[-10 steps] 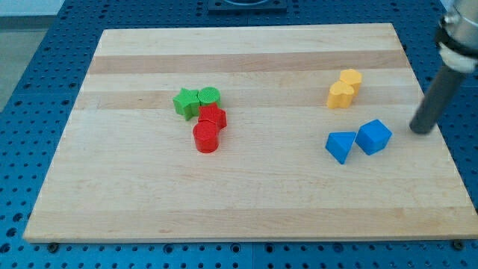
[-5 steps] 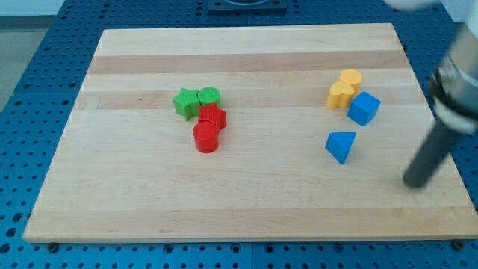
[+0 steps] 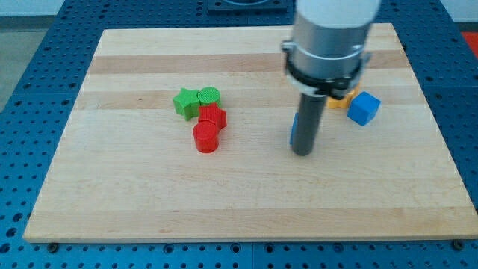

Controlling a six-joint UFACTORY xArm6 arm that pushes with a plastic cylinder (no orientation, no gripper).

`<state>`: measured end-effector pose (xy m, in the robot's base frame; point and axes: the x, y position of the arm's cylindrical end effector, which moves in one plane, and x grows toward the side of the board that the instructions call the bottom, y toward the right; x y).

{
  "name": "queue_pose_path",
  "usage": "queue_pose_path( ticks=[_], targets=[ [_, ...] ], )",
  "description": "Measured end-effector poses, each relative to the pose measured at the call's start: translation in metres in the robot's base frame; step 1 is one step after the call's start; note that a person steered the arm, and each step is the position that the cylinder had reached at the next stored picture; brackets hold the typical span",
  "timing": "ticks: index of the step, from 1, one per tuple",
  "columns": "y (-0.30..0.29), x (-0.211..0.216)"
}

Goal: Place blue triangle parallel to the red star

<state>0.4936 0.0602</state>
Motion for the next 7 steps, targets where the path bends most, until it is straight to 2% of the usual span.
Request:
queue_pose_path(
  ticks=[1, 2, 3, 5, 6, 7],
  targets=[
    [-0.012, -0.018],
    [0.037, -0.018],
    [0.061, -0.055],
    [0.059, -0.018],
    [0.033, 0.058],
    [0.012, 0.109]
  ],
)
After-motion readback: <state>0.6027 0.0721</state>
